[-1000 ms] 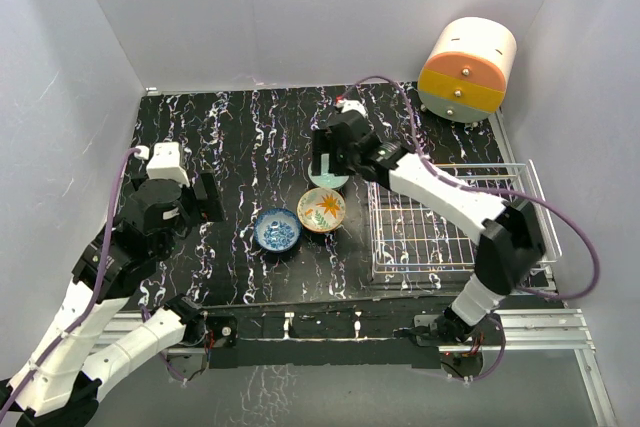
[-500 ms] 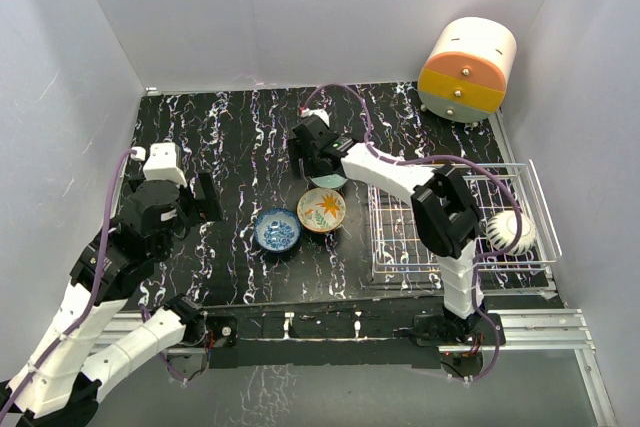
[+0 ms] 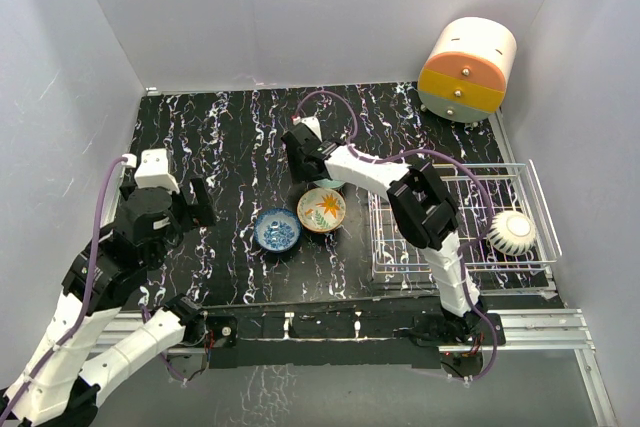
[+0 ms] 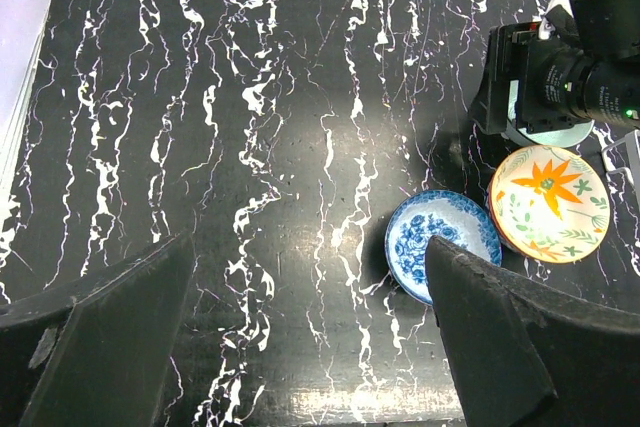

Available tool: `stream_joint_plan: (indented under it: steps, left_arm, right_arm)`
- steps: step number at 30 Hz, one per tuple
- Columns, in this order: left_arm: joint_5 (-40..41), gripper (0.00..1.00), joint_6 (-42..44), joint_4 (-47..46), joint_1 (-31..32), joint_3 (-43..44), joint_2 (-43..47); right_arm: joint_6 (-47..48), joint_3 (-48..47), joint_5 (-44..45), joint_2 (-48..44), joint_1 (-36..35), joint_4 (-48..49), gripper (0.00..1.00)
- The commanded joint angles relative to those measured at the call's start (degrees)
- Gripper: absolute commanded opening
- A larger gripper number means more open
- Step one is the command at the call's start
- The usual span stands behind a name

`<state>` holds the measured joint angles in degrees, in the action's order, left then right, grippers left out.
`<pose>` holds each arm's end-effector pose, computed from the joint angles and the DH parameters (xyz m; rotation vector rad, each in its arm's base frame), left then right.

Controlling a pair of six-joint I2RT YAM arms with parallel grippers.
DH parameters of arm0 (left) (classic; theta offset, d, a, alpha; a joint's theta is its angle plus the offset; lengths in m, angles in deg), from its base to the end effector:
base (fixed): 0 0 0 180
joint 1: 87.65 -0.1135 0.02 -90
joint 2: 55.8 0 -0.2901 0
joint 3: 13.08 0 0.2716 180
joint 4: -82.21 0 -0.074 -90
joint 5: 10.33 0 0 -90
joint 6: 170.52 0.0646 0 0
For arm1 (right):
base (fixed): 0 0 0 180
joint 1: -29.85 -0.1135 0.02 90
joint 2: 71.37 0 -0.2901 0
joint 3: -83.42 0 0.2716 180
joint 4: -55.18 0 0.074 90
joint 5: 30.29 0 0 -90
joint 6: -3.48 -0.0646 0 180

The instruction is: Load the bowls into the dish rack

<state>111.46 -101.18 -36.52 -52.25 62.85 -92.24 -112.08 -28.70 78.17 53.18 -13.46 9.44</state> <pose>0.1142 -0.0394 0.4107 -0.1171 1.8899 -0.1244 0.3932 0.3426 0.1790 -0.2720 2.4945 0.0682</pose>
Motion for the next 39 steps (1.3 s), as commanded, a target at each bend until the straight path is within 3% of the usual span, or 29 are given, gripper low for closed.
stream_joint_plan:
  steps: [1,9,10,13,16,22,32,39]
  left_arm:
    - [1.9,0.97,-0.1,2.0,0.3,1.0,0.8]
    - [2.1,0.97,-0.1,2.5,0.3,0.8,1.5]
    - [2.2,0.97,0.0,2.6,0.3,0.7,1.6]
    - [2.6,0.97,0.1,2.6,0.3,0.7,1.9]
    - [2.8,0.97,0.1,2.7,0.3,0.6,2.2]
    - [3.0,0.97,-0.2,3.1,0.3,0.3,2.6]
    - [2.8,0.97,-0.1,2.5,0.3,0.7,2.3]
    - [1.9,0.97,0.0,1.5,0.3,0.5,2.1]
  right_arm:
    - [0.0,-4.5,3.9,1.9,-0.6,0.3,0.6]
    - [-0.5,-6.5,9.3,4.3,-0.9,-1.2,0.51]
    - [-0.6,-6.9,10.1,4.7,-1.0,-1.6,0.47]
    - [-0.3,-7.2,11.4,5.3,-1.1,-2.0,0.18]
    - [0.2,-6.4,12.4,5.0,-1.4,-1.0,0.08]
    - [1.1,-2.2,9.7,0.8,-1.7,3.1,0.08]
    - [3.9,21.1,-3.1,-23.3,-1.6,33.2,0.08]
    - [3.2,30.6,-12.4,-38.1,-1.4,44.1,0.08]
